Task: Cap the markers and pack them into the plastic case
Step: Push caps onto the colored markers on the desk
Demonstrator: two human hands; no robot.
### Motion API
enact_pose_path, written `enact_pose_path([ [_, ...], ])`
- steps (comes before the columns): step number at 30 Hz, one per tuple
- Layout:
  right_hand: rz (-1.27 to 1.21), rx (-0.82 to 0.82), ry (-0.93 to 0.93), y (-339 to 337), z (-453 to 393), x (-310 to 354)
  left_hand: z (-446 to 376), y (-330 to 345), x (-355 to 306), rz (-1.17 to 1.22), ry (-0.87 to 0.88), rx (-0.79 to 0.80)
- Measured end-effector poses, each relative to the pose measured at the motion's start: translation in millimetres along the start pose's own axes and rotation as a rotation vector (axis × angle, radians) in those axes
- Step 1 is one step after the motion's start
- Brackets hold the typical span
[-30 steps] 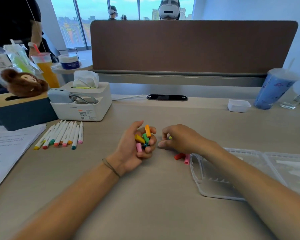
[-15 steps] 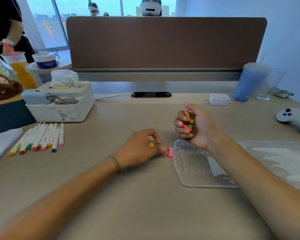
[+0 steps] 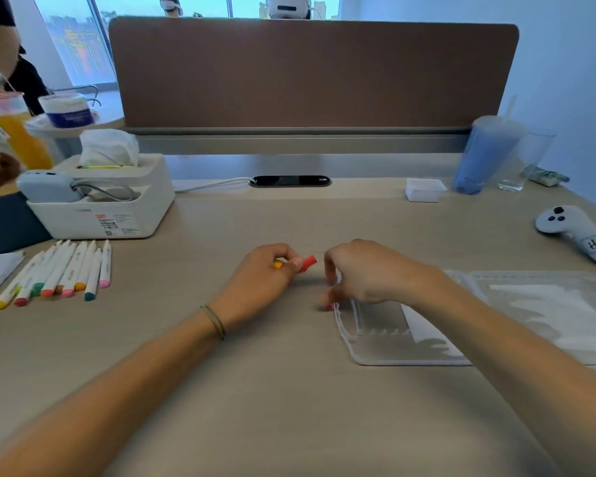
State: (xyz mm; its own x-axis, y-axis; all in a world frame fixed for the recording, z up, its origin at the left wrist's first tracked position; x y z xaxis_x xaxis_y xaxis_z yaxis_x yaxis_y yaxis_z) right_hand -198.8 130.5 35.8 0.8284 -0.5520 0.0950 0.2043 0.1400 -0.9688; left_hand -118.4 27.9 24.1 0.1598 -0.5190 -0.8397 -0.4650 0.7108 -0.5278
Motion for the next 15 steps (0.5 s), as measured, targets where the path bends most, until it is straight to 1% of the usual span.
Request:
enact_pose_path([
  [3,0.064,0.011,-0.001,1.6,1.5,5.3,4.6,3.9,7.6,0.481,-0.139,0.096],
  [6,0.097,0.014,0.001,2.7,1.2,11.2,8.1,4.6,3.3,0.937,-0.166,0.193],
  [8,0.086,0.004,-0.012,1.7,-2.3,16.0,8.7,2.2,2.0,1.095,-0.173,0.228],
  [10,-0.030,-0.014,-0.039,-1.1,-7.3,21.5,9.2,-0.4,2.3,1.163,-0.176,0.244],
  [11,-0.178,-0.010,-0.060,-1.4,-9.3,25.1,9.5,-2.0,3.9,1.179,-0.183,0.238],
  [12,-0.403,0.005,-0.081,-0.7,-10.8,28.3,10.3,-4.3,6.6,1.187,-0.198,0.221],
  [15,-1.222,0.114,-0.110,8.0,-18.5,35.5,12.4,-15.2,22.0,1.203,-0.261,0.105],
])
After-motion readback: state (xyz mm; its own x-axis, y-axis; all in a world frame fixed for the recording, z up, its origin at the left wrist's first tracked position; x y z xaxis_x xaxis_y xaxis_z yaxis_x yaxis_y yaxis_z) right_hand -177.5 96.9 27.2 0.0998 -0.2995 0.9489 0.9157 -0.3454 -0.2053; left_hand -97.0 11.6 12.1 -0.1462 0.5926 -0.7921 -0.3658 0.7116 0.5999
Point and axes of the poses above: each hand's wrist, its own z-axis away from the middle knuckle, its own y-axis out of the palm, x = y × z, the point moved 10 cm from there along -z, towards the middle knuckle, and after that the axes turned 1 degree about y, right-handed, at the moved point
